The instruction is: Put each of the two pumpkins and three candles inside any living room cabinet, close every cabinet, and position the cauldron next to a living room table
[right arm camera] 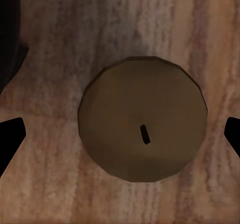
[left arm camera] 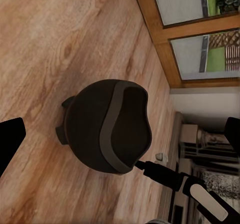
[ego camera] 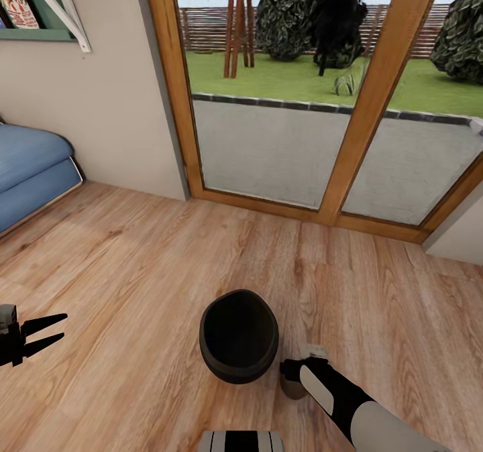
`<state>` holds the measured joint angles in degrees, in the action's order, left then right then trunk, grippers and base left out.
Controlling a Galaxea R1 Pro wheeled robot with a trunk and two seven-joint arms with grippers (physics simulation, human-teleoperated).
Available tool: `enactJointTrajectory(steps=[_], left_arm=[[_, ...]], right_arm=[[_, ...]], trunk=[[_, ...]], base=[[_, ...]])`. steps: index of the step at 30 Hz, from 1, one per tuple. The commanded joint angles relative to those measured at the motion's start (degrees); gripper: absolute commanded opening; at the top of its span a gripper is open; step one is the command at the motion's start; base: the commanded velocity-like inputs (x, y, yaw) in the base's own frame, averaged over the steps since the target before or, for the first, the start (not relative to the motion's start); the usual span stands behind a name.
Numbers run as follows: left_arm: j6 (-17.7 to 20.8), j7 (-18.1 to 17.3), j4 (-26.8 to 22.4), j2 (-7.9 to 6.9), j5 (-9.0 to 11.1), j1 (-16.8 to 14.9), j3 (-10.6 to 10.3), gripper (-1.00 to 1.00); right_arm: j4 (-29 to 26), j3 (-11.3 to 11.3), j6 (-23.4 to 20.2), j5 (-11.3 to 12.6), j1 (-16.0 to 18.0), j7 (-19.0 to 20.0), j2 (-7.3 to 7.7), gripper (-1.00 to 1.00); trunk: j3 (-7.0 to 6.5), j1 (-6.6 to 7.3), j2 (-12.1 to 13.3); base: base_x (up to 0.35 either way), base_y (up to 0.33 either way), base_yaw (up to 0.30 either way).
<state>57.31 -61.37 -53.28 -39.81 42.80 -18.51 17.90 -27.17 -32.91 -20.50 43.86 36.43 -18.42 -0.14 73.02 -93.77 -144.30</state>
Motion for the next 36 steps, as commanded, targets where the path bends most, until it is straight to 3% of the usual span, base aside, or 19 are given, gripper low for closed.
enactJointTrajectory(steps=[1, 10, 22, 27, 31, 36], left_arm=[[0.26, -0.16, 0.01, -0.01, -0.01, -0.03, 0.03, 1.0], [0.27, -0.19, 0.01, -0.01, 0.06, -0.03, 0.03, 1.0], [0.26, -0.24, -0.07, -0.01, 0.09, 0.04, 0.03, 1.0], [0.27, -0.24, -0.07, -0.01, 0.17, 0.05, 0.03, 1.0], [0.27, -0.26, -0.07, -0.01, 0.18, 0.05, 0.03, 1.0], [0.26, -3.41, -0.07, -0.01, -0.17, 0.08, 0.03, 1.0]], right_arm=[[-0.09, -0.4, -0.15, 0.43, 0.04, -0.47, 0.05, 1.0], [0.01, -0.4, 1.22, 0.51, 0.04, -0.86, 0.05, 1.0], [0.1, -0.4, 3.8, 0.52, 0.04, -1.09, 0.05, 1.0], [0.1, -0.4, 4.0, 0.52, 0.04, -1.09, 0.05, 1.0], [0.1, -0.4, 4.72, 0.52, 0.04, -1.16, 0.05, 1.0], [0.1, -0.4, 5.01, 0.52, 0.04, -1.18, 0.05, 1.0]], trunk=[[0.04, 0.01, -0.02], [0.04, 0.01, -0.02], [2.7, -0.3, -0.18], [2.7, -0.3, -0.18], [3.59, -0.4, -0.23], [4.25, -0.48, -0.27]], base=[[0.0, 0.0, 0.0], [0.0, 0.0, 0.0], [0.0, 0.0, 0.0], [0.0, 0.0, 0.0], [0.0, 0.0, 0.0], [0.0, 0.0, 0.0]])
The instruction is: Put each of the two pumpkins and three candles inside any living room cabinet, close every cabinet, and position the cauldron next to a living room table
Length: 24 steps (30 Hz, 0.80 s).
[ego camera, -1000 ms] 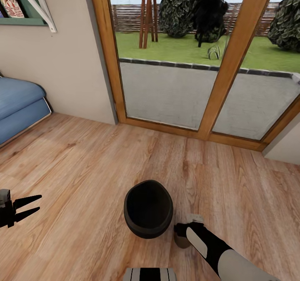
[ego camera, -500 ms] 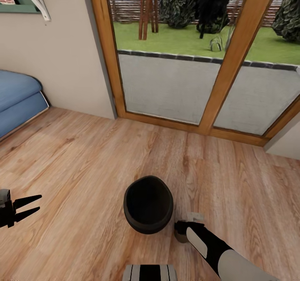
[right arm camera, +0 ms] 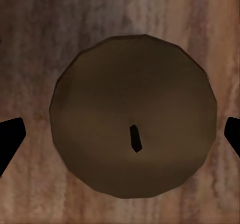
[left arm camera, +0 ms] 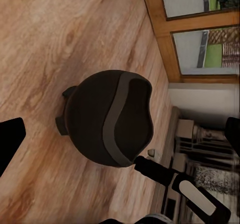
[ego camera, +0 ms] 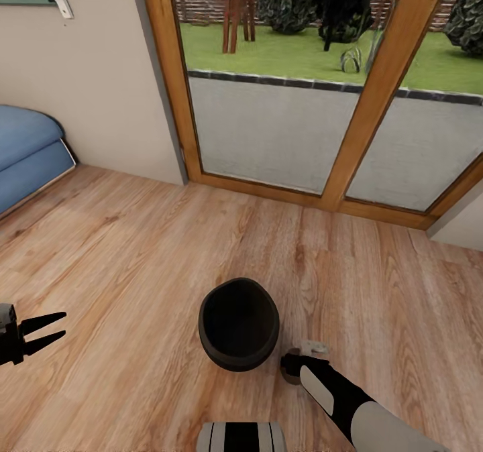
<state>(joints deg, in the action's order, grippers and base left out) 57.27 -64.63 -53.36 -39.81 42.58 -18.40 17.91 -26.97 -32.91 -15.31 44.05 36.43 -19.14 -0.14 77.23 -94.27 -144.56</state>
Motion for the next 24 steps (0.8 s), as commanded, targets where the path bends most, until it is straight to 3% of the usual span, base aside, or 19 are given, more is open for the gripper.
enactJointTrajectory(steps=[1, 24], left_arm=[[0.3, -0.56, 0.01, -0.01, -0.04, -0.01, 0.02, 1.0], [0.29, -1.37, 0.1, -0.71, -0.13, 0.03, 0.02, 1.0]], right_arm=[[-0.1, -0.4, -0.18, 0.33, 0.04, -0.46, 0.02, 1.0], [-0.1, -0.4, 0.07, 0.33, 0.04, -0.46, -0.04, 1.0]], trunk=[[0.27, -0.01, -0.03], [1.16, -0.12, -0.09]], base=[[0.0, 0.0, 0.0], [0.0, 0.0, 0.0]])
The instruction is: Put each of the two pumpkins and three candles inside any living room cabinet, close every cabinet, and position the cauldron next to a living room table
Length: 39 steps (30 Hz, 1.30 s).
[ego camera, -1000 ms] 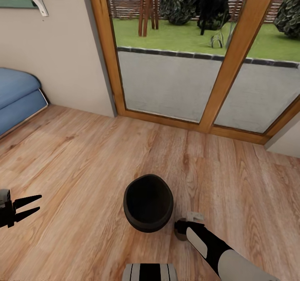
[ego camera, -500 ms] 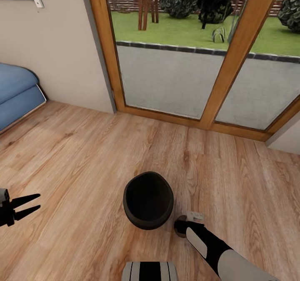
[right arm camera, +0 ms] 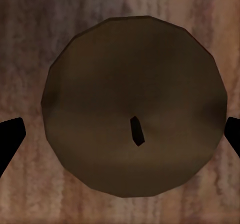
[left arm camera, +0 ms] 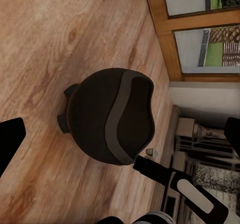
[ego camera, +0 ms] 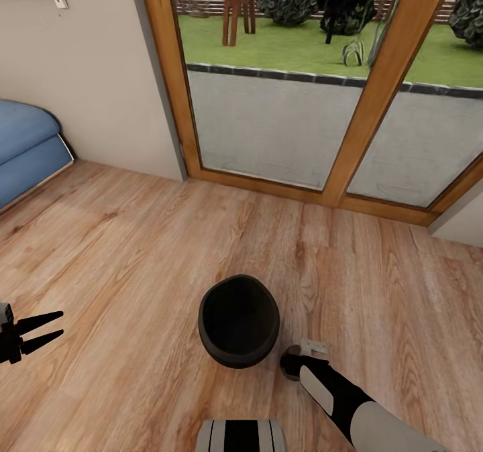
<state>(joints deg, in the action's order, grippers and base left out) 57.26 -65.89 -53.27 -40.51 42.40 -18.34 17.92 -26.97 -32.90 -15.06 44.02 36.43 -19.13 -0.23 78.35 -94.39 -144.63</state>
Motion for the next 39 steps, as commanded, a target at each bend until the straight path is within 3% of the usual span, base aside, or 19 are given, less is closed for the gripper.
enactJointTrajectory(steps=[1, 6, 34, 39], left_arm=[[0.31, -0.11, 0.01, -0.01, 0.05, -0.02, 0.01, 1.0], [0.31, -0.12, 0.01, -0.01, 0.05, -0.02, 0.01, 1.0], [0.31, -0.12, 0.01, -0.01, 0.05, -0.02, 0.01, 1.0], [0.31, -0.13, 0.01, -0.01, 0.05, -0.02, 0.01, 1.0]], right_arm=[[-0.1, -0.41, -0.17, 0.36, 0.04, -0.47, 0.05, 1.0], [-0.1, -0.41, -0.15, 0.36, 0.04, -0.47, 0.05, 1.0], [-0.1, -0.41, 1.17, 0.36, 0.04, -0.55, 0.05, 1.0], [-0.1, -0.43, 1.17, 0.36, 0.04, -0.55, 0.05, 1.0]], trunk=[[0.04, 0.01, -0.02], [0.7, -0.07, -0.06], [1.15, -0.12, -0.08], [2.03, -0.22, -0.14]], base=[[0.0, 0.0, 0.0], [0.0, 0.0, 0.0], [0.0, 0.0, 0.0], [0.0, 0.0, 0.0]])
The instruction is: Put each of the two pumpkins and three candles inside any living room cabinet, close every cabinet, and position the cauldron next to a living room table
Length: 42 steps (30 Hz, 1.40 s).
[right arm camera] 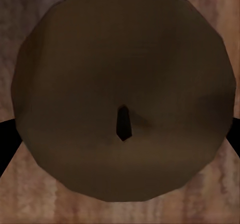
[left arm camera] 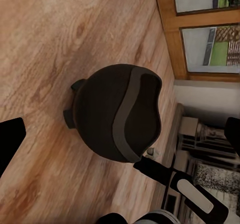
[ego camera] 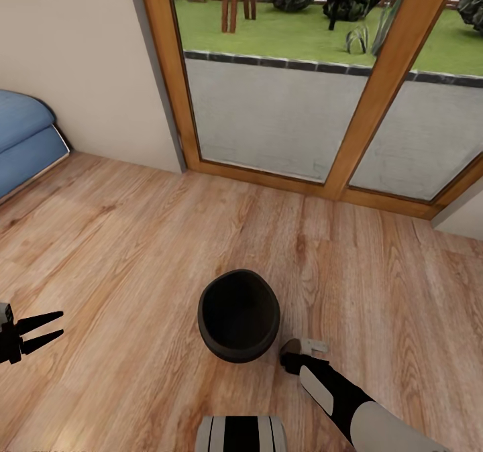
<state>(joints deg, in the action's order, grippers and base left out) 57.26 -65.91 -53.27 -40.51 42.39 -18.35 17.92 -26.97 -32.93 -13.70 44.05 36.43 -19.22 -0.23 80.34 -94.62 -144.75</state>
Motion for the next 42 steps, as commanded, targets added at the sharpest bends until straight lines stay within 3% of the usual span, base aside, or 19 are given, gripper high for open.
enactJointTrajectory(steps=[1, 17, 18, 42], left_arm=[[0.31, -0.12, 0.01, -0.01, 0.06, -0.02, 0.01, 1.0], [0.31, -0.13, 0.01, -0.01, 0.08, -0.02, 0.01, 1.0], [0.31, -0.14, 0.01, -0.01, 0.07, -0.02, 0.01, 1.0], [0.31, -0.18, 0.01, -0.01, 0.06, -0.02, 0.01, 1.0]], right_arm=[[-0.1, -0.43, -0.19, 0.34, 0.04, -0.46, 0.05, 1.0], [-0.1, -0.47, -0.19, 0.34, 0.04, -0.46, -0.02, 1.0], [-0.1, -0.47, -0.19, 0.34, 0.04, -0.46, -0.01, -1.0], [-0.1, -0.47, -0.19, 0.34, 0.04, -0.46, 0.05, -1.0]], trunk=[[0.04, 0.01, -0.02], [0.04, 0.01, -0.02], [0.04, 0.01, -0.02], [0.04, 0.01, -0.02]], base=[[0.0, 0.0, 0.0], [0.0, 0.0, 0.0], [0.0, 0.0, 0.0], [0.0, 0.0, 0.0]])
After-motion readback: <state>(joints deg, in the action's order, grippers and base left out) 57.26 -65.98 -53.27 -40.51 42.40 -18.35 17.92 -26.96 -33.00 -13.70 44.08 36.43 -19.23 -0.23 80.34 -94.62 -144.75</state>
